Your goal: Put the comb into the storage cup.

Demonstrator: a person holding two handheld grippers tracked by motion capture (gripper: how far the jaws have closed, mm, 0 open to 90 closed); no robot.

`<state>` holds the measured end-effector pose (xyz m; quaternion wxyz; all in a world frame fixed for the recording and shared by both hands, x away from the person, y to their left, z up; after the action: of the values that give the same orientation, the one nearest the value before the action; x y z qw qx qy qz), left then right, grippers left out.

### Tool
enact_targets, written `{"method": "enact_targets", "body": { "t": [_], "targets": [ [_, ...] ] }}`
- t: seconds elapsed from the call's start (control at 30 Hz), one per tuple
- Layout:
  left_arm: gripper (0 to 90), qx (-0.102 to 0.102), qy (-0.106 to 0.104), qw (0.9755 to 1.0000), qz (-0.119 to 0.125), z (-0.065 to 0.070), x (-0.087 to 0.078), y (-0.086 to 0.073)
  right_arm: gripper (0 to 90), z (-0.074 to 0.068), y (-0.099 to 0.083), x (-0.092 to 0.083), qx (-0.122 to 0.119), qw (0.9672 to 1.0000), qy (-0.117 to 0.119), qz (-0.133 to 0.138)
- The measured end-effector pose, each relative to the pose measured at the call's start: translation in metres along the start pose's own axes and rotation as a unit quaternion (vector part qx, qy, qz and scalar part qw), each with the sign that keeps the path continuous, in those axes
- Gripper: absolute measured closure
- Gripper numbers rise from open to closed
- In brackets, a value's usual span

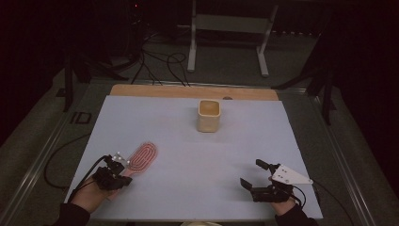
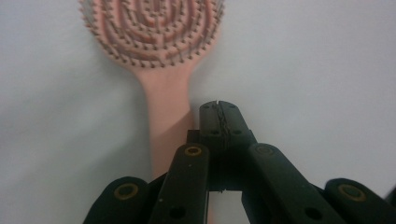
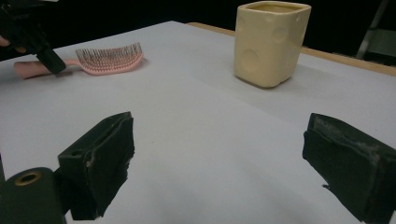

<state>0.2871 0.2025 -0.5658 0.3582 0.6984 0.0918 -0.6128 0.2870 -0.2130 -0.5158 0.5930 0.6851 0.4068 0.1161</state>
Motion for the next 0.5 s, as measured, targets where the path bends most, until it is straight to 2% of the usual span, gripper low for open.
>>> {"method": "enact_targets", "body": {
  "t": [0.2, 0.5],
  "targets": [
    [90.0, -0.004, 0.01, 0.9999, -0.009, -0.008, -0.001, -0.005, 8.9, 0.0, 0.0, 0.0, 0.0, 1.0, 0.0, -0.001],
    [90.0, 0.013, 0.002, 0.9998, -0.013, -0.008, -0.013, -0.005, 8.8, 0.0, 0.0, 0.001, 0.004, 1.0, 0.0, -0.001]
  ]
}}
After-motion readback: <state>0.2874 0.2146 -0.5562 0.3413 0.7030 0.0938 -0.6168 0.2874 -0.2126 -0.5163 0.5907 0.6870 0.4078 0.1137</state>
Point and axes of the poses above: each handheld gripper's, and its own axes: x roughly forward along the jaws, y roughly out of its top, z roughly to its right, the point moved 9 cm from there along x, roughly forward along the jaws, and after that the axes turned 14 degrees about x, right-handed, at the moved point
